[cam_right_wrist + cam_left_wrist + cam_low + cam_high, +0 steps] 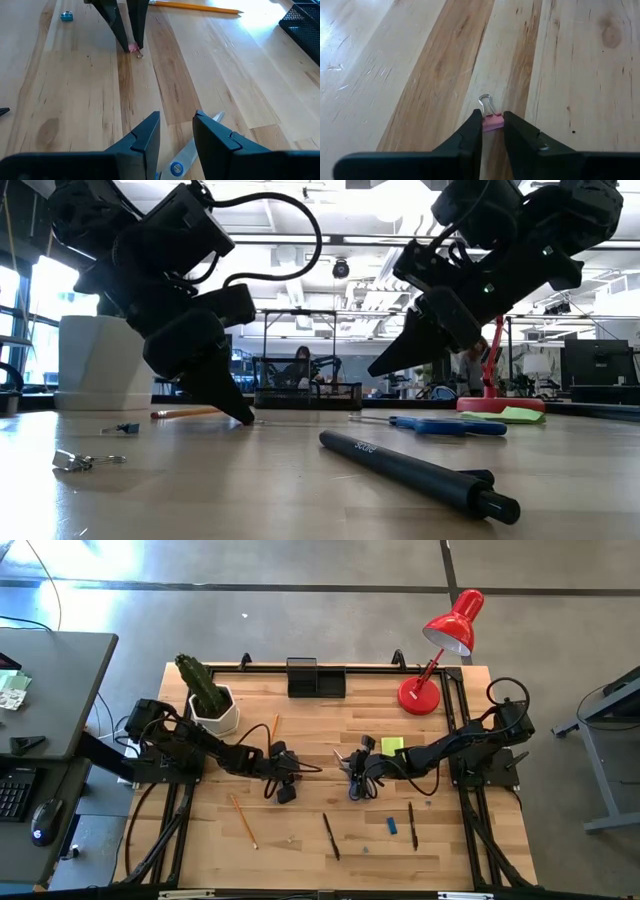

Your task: Pick and place office supplies into organizer

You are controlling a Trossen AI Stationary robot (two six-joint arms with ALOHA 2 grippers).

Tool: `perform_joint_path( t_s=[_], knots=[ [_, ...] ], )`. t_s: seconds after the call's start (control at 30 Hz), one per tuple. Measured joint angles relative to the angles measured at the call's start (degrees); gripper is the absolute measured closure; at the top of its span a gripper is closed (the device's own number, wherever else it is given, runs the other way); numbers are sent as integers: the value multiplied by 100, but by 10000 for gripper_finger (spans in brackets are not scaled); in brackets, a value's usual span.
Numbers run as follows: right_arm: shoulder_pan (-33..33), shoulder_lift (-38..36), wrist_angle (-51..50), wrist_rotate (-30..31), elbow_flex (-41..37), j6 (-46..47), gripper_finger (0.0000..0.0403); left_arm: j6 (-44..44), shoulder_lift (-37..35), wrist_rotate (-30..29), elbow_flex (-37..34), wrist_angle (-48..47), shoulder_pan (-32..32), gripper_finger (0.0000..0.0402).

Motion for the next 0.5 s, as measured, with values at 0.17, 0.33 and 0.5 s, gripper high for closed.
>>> perform_joint_path(
  t_s=[0.17, 0.33, 0.5],
  knots=[
    [2, -1, -6, -1, 0, 0, 292, 88, -50, 25, 8, 56, 0, 317],
    [13, -20, -11, -26, 0, 0, 292, 160, -51, 24, 88, 9, 0, 318],
    [14, -40, -12, -33, 0, 13, 292, 261, -106, 78, 105, 7, 2, 337]
  ],
)
